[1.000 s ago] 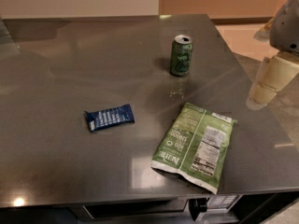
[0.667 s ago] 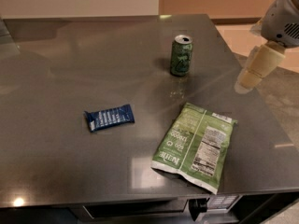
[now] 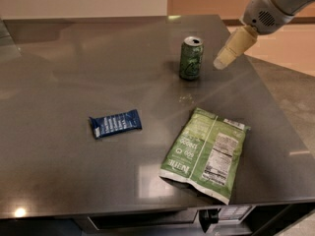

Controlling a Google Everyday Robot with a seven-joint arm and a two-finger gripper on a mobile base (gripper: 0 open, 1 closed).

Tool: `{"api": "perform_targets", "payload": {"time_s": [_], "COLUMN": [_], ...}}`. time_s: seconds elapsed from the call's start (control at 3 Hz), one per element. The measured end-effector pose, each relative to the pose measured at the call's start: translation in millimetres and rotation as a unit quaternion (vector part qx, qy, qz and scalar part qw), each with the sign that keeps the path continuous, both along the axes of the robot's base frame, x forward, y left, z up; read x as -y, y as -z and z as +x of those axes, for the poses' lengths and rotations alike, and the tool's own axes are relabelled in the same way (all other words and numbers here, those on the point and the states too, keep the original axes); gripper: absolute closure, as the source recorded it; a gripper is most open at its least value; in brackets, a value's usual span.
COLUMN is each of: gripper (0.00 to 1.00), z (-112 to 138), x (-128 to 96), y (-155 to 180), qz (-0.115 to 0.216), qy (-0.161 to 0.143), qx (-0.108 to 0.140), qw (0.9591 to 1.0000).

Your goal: Move green can near rxbar blueberry

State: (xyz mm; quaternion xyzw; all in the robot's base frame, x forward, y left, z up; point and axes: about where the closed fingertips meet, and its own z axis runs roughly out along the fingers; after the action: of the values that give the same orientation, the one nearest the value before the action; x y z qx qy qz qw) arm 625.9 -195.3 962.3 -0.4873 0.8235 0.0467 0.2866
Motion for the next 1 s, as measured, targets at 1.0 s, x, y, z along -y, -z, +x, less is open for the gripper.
{"api": "perform_targets", "payload": {"time_s": [1.0], "gripper": [0.0], "z": [87.8], "x": [-68.9], "y": [40.8], "qz": [0.059], "qy": [0.017], "qx": [-0.007], "qw": [0.9981]}}
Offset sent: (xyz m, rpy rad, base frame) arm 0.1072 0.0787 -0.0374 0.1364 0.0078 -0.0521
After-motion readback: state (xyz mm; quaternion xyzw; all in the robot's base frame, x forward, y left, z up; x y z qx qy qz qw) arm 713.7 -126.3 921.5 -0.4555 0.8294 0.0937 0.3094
